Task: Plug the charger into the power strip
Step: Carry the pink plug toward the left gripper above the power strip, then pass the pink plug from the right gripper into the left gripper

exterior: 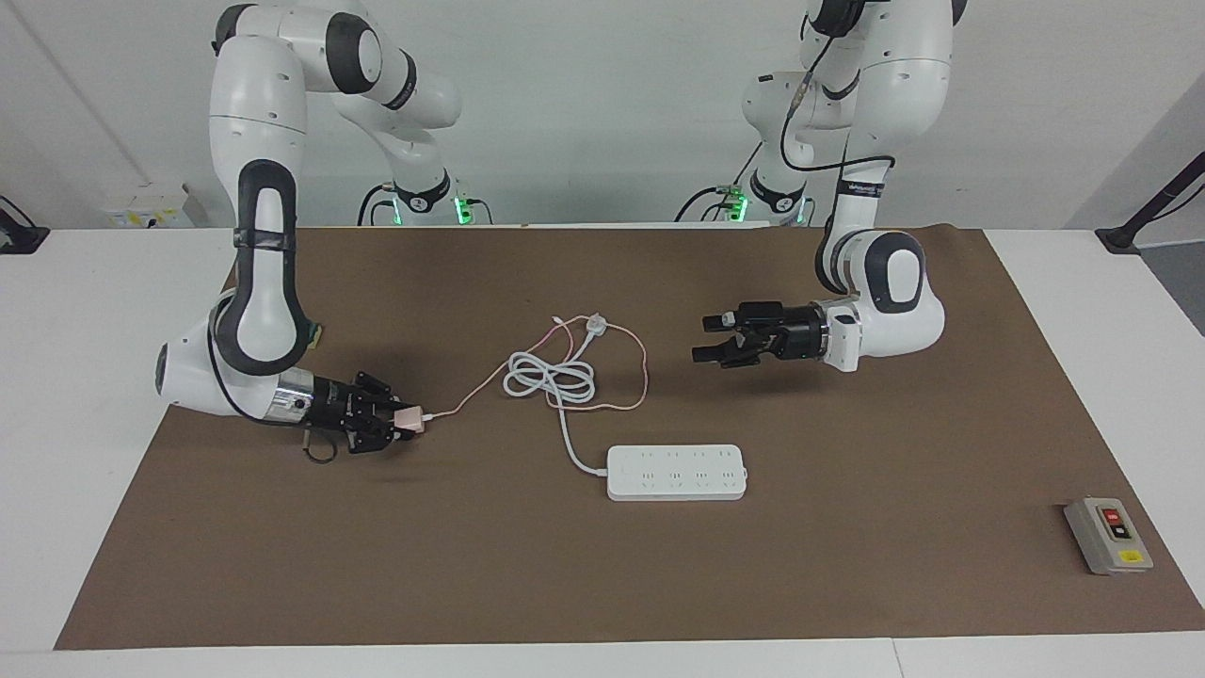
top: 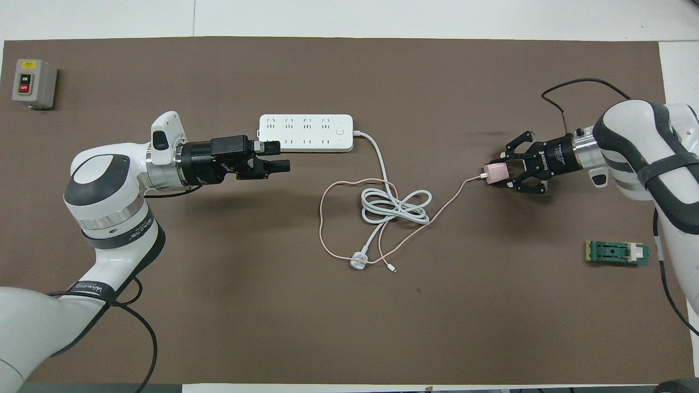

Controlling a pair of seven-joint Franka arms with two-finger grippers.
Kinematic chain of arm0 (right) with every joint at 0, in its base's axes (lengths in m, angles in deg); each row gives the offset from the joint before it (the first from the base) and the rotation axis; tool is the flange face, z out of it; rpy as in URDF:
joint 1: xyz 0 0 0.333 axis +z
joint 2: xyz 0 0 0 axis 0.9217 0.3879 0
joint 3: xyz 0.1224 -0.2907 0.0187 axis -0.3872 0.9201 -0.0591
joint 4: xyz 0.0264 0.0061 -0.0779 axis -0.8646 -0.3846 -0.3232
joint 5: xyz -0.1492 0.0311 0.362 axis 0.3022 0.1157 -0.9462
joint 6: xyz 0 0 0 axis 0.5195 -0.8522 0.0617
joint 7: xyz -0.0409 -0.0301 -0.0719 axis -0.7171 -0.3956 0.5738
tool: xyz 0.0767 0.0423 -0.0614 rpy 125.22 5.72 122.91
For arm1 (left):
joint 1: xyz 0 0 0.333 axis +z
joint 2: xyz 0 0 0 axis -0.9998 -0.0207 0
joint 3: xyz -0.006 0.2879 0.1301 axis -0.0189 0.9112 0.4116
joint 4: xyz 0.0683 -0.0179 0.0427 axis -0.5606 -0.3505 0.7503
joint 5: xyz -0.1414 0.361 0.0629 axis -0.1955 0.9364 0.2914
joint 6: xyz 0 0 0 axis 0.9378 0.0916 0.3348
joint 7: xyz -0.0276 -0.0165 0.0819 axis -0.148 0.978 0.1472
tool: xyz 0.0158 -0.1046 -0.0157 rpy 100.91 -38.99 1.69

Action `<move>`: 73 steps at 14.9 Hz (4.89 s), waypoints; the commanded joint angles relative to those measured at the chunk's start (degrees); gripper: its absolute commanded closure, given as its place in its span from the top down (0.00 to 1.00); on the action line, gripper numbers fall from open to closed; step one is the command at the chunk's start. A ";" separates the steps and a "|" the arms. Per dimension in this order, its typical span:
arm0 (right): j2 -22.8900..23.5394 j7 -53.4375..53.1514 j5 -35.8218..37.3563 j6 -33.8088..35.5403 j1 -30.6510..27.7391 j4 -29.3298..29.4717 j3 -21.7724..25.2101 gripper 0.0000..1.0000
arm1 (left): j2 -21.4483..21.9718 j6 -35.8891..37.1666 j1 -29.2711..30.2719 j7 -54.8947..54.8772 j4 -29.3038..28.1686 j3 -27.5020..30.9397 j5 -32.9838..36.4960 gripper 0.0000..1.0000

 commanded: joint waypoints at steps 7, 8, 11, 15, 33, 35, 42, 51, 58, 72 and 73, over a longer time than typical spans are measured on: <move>-4.53 -17.19 -0.88 2.69 5.42 5.30 -1.26 0.00 | -1.27 -1.41 -4.09 -3.38 4.36 0.63 -3.39 1.00; -5.58 -18.87 -0.96 3.04 6.38 5.74 -1.34 0.00 | -1.27 -1.85 -4.17 -3.20 4.28 0.63 -3.39 1.00; -7.52 -24.49 -1.05 3.57 9.81 8.37 -1.87 0.00 | -1.27 -4.04 -4.96 -2.15 4.01 0.63 -3.48 1.00; -8.58 -33.80 -2.46 2.87 12.27 12.94 -4.95 0.00 | -1.36 -5.88 -5.75 -1.35 4.28 0.63 -4.62 1.00; -8.14 -46.92 -2.28 -11.89 29.41 16.82 -4.95 0.00 | -1.62 -8.27 -6.46 -1.18 4.98 0.63 -6.64 1.00; -8.06 -46.92 -2.28 -12.07 29.86 16.82 -4.95 0.00 | -1.62 -8.44 -6.55 -1.27 5.07 0.54 -6.82 1.00; -7.97 -46.92 -1.93 -12.69 30.83 16.64 -4.95 0.00 | -1.62 -9.41 -7.34 -1.18 5.33 0.63 -7.52 1.00; -7.97 -47.01 -2.02 -12.60 30.74 16.73 -4.95 0.00 | -1.62 -8.35 -6.55 -1.18 4.89 0.72 -6.91 1.00; -7.97 -47.36 -2.11 -12.51 30.65 16.82 -4.95 0.00 | -1.45 -6.95 -5.94 -1.18 4.37 0.80 -6.82 1.00; -7.97 -47.36 -2.28 -12.07 30.13 16.82 -4.95 0.00 | -1.27 -5.19 -4.44 -1.18 3.49 0.98 -6.38 1.00; -7.97 -47.36 -2.28 -12.16 30.13 16.82 -4.95 0.00 | -1.27 -5.28 -4.44 -1.18 3.49 0.98 -6.38 1.00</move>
